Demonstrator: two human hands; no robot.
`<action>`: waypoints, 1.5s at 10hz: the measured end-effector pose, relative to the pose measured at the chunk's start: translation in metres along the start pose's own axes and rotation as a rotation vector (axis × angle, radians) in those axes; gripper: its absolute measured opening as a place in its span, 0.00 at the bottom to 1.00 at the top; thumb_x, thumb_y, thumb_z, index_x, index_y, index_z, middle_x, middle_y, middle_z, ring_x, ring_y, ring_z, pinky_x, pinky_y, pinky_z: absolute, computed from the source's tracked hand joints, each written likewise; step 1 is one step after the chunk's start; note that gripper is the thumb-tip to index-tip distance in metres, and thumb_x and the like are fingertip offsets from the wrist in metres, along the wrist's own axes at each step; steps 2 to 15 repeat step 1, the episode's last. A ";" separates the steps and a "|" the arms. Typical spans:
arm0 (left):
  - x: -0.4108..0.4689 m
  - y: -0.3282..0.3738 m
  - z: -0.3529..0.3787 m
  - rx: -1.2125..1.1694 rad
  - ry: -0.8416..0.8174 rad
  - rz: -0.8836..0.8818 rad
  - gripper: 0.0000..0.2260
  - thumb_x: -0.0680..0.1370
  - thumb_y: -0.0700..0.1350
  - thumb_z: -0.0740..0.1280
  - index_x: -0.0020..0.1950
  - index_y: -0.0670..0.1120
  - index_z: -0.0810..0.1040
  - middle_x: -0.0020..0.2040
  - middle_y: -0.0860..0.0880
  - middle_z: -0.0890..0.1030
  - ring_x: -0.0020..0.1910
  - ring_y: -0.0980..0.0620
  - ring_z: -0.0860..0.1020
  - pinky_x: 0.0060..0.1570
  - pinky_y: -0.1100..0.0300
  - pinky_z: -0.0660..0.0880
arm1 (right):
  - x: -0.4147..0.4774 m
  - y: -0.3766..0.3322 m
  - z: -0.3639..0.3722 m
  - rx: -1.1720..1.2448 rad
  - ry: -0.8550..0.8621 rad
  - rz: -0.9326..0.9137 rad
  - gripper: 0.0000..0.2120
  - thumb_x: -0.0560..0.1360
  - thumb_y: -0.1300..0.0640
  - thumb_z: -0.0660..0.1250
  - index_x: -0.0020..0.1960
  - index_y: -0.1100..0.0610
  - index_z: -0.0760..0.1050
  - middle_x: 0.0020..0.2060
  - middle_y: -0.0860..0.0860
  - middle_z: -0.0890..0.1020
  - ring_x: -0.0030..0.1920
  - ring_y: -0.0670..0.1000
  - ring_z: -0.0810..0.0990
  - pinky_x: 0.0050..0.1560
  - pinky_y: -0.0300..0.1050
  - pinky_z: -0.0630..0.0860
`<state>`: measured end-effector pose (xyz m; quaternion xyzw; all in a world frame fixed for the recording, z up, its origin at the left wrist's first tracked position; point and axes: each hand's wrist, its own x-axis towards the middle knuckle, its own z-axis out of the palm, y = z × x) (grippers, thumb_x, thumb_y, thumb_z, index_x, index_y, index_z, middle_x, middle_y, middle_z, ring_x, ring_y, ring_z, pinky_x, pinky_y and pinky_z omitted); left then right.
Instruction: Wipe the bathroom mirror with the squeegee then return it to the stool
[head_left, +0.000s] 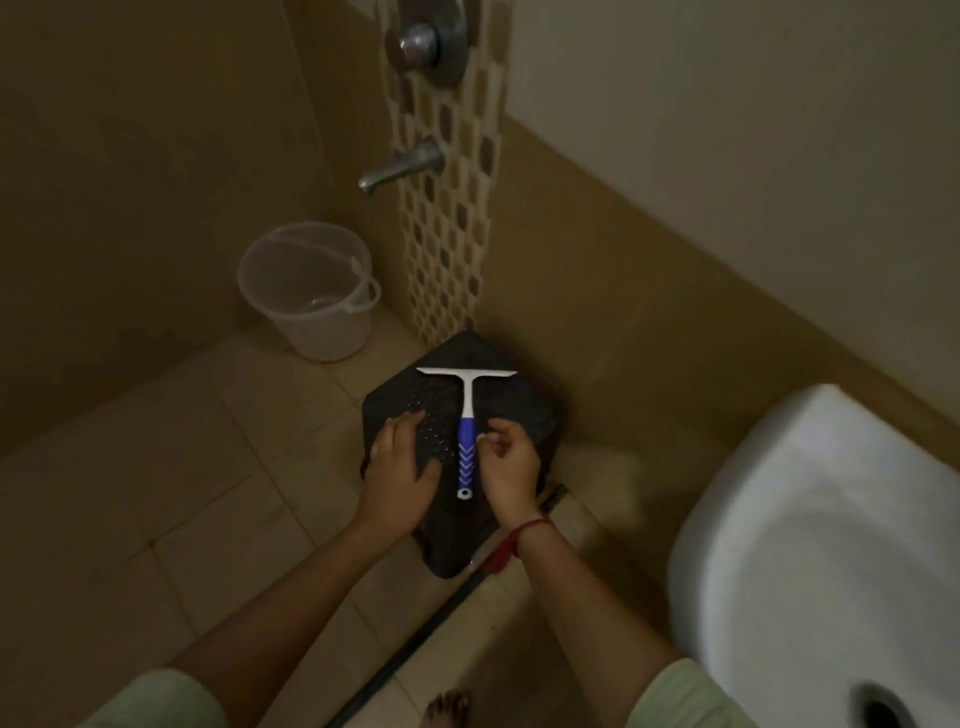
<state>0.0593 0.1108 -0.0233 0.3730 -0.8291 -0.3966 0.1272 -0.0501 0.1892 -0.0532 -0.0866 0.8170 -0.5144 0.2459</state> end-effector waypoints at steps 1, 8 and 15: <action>-0.011 0.055 -0.025 -0.054 -0.005 0.053 0.24 0.74 0.37 0.64 0.69 0.41 0.64 0.67 0.40 0.68 0.68 0.42 0.64 0.69 0.47 0.61 | -0.032 -0.045 -0.040 0.099 0.050 -0.131 0.09 0.74 0.64 0.64 0.55 0.59 0.76 0.48 0.59 0.79 0.44 0.50 0.78 0.46 0.36 0.75; -0.011 0.055 -0.025 -0.054 -0.005 0.053 0.24 0.74 0.37 0.64 0.69 0.41 0.64 0.67 0.40 0.68 0.68 0.42 0.64 0.69 0.47 0.61 | -0.032 -0.045 -0.040 0.099 0.050 -0.131 0.09 0.74 0.64 0.64 0.55 0.59 0.76 0.48 0.59 0.79 0.44 0.50 0.78 0.46 0.36 0.75; -0.011 0.055 -0.025 -0.054 -0.005 0.053 0.24 0.74 0.37 0.64 0.69 0.41 0.64 0.67 0.40 0.68 0.68 0.42 0.64 0.69 0.47 0.61 | -0.032 -0.045 -0.040 0.099 0.050 -0.131 0.09 0.74 0.64 0.64 0.55 0.59 0.76 0.48 0.59 0.79 0.44 0.50 0.78 0.46 0.36 0.75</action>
